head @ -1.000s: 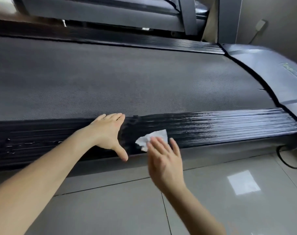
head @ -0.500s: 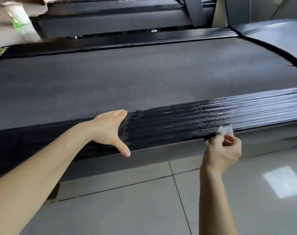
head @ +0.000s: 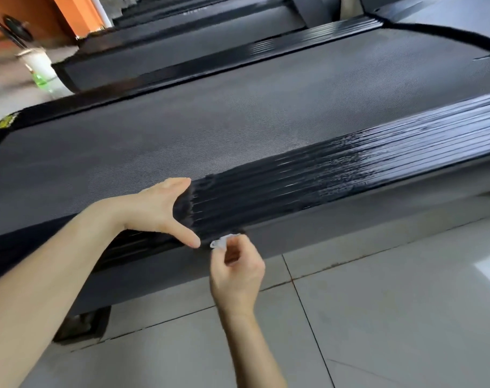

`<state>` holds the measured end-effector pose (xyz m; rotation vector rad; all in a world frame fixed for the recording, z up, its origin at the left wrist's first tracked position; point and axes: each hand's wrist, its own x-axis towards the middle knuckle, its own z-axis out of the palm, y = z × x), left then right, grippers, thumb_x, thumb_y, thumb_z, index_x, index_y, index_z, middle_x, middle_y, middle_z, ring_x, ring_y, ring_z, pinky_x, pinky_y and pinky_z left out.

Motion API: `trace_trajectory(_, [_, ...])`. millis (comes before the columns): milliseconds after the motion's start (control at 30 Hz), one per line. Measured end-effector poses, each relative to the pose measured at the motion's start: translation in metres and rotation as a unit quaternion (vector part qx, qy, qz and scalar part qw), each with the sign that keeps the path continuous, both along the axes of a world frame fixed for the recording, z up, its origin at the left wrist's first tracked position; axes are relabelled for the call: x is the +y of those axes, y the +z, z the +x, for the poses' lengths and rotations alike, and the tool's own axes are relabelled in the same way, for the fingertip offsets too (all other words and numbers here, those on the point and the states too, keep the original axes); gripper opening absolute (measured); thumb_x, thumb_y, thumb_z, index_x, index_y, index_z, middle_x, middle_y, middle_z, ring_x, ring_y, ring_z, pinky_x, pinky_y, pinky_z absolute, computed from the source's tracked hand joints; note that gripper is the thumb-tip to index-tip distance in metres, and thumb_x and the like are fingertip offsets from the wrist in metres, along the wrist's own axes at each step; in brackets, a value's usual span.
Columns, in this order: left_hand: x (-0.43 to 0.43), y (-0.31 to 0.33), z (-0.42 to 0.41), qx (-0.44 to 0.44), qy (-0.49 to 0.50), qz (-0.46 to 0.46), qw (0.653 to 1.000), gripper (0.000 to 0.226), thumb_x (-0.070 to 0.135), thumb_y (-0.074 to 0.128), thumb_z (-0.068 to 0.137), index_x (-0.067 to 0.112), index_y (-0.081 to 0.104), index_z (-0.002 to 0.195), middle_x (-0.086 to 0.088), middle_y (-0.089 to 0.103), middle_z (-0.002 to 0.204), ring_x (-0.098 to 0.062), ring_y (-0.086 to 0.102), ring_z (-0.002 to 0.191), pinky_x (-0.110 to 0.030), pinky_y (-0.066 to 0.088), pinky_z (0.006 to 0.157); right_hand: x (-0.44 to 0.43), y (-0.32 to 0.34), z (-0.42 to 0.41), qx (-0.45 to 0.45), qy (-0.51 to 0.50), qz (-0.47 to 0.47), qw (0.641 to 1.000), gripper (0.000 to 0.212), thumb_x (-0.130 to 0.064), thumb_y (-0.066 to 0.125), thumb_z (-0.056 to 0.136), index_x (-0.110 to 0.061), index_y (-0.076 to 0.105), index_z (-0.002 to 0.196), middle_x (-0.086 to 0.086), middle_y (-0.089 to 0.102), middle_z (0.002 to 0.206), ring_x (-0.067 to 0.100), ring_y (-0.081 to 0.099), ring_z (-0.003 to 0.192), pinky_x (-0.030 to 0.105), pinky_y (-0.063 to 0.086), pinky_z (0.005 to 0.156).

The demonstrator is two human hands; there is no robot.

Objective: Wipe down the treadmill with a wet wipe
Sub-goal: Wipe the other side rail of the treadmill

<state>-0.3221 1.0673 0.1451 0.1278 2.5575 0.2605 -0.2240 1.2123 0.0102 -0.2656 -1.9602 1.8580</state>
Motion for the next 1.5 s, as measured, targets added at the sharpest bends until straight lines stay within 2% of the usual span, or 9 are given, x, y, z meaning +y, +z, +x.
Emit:
trace_trajectory(133, [0.008,-0.002,0.002,0.011,0.013,-0.020,1.000,0.166,0.093,0.076,0.035,0.027,-0.002,0.165,0.019,-0.006,0.170,-0.010,-0.001,0.157,-0.038,0.013,0.128,0.112,-0.007,-0.053,-0.024,-0.228,-0.074,0.970,0.012,-0.022,0.061,0.085,-0.019,0.054,0.076,-0.005,0.060,0.065,0.014,0.057,0.059,0.038,0.050,0.063])
trace_trajectory(267, [0.007,-0.007,0.006,0.020,0.027,-0.006,0.999,0.164,0.091,0.078,0.034,0.030,-0.001,0.164,0.020,-0.005,0.169,-0.009,-0.001,0.157,-0.040,0.013,0.128,0.187,-0.011,-0.085,0.005,-0.320,-0.259,0.911,0.007,-0.015,0.057,0.091,-0.010,0.056,0.088,0.002,0.062,0.067,0.019,0.053,0.053,0.034,0.047,0.055])
trace_trajectory(467, [0.008,-0.006,0.005,0.027,0.029,-0.023,0.999,0.167,0.095,0.075,0.030,0.032,-0.002,0.164,0.022,-0.006,0.169,-0.008,-0.003,0.157,-0.040,0.013,0.128,0.031,-0.024,-0.031,-0.137,-0.228,-0.262,0.928,0.030,-0.033,0.041,0.088,-0.007,0.050,0.075,0.000,0.063,0.062,0.015,0.057,0.061,0.035,0.044,0.064])
trace_trajectory(600, [0.010,-0.007,0.005,0.036,0.023,-0.022,0.999,0.163,0.090,0.079,0.035,0.031,0.000,0.164,0.021,-0.004,0.169,-0.006,-0.001,0.157,-0.035,0.013,0.126,-0.033,-0.019,0.003,-0.200,-0.067,-0.328,0.921,0.016,-0.009,0.047,0.096,-0.008,0.049,0.080,0.000,0.069,0.064,0.024,0.064,0.064,0.050,0.057,0.071])
trace_trajectory(667, [0.011,-0.006,0.006,0.033,0.031,-0.016,0.999,0.159,0.086,0.081,0.038,0.032,0.001,0.164,0.023,-0.003,0.168,-0.006,0.001,0.156,-0.034,0.013,0.126,-0.015,-0.019,-0.007,-0.192,-0.085,-0.315,0.925,0.017,-0.014,0.048,0.097,-0.009,0.049,0.081,0.001,0.069,0.062,0.028,0.063,0.060,0.052,0.058,0.069])
trace_trajectory(933, [0.009,-0.008,0.007,0.031,0.035,-0.003,0.999,0.154,0.084,0.084,0.042,0.033,0.004,0.164,0.024,0.002,0.167,-0.006,0.004,0.156,-0.037,0.016,0.126,0.123,0.016,-0.062,-0.074,-0.324,-0.320,0.887,0.015,-0.008,0.063,0.097,-0.012,0.055,0.086,-0.002,0.060,0.074,-0.004,0.058,0.051,0.016,0.046,0.054])
trace_trajectory(1200, [0.010,-0.004,0.002,0.011,0.041,-0.013,0.999,0.166,0.089,0.083,0.032,0.031,0.001,0.165,0.024,-0.004,0.168,-0.005,0.000,0.156,-0.036,0.013,0.127,-0.003,-0.017,-0.016,-0.196,-0.146,-0.460,0.854,0.014,0.001,0.036,0.099,-0.002,0.046,0.090,0.005,0.056,0.076,0.010,0.051,0.044,0.030,0.048,0.050])
trace_trajectory(1367, [0.013,-0.005,0.005,0.020,0.031,-0.013,0.999,0.167,0.090,0.081,0.032,0.028,0.002,0.165,0.021,-0.002,0.169,-0.003,0.001,0.155,-0.030,0.011,0.124,0.082,-0.023,-0.055,-0.162,-0.266,-0.457,0.833,0.034,-0.033,0.038,0.110,-0.012,0.041,0.083,0.009,0.055,0.067,0.016,0.044,0.037,0.031,0.041,0.053])
trace_trajectory(1500, [0.011,-0.009,0.010,0.036,0.038,-0.015,0.999,0.164,0.092,0.078,0.034,0.029,0.002,0.165,0.021,0.000,0.169,-0.004,0.002,0.156,-0.030,0.012,0.124,0.153,-0.018,-0.083,-0.127,-0.358,-0.480,0.791,0.022,0.002,0.048,0.098,-0.012,0.045,0.081,0.006,0.055,0.068,0.008,0.042,0.035,0.021,0.032,0.040])
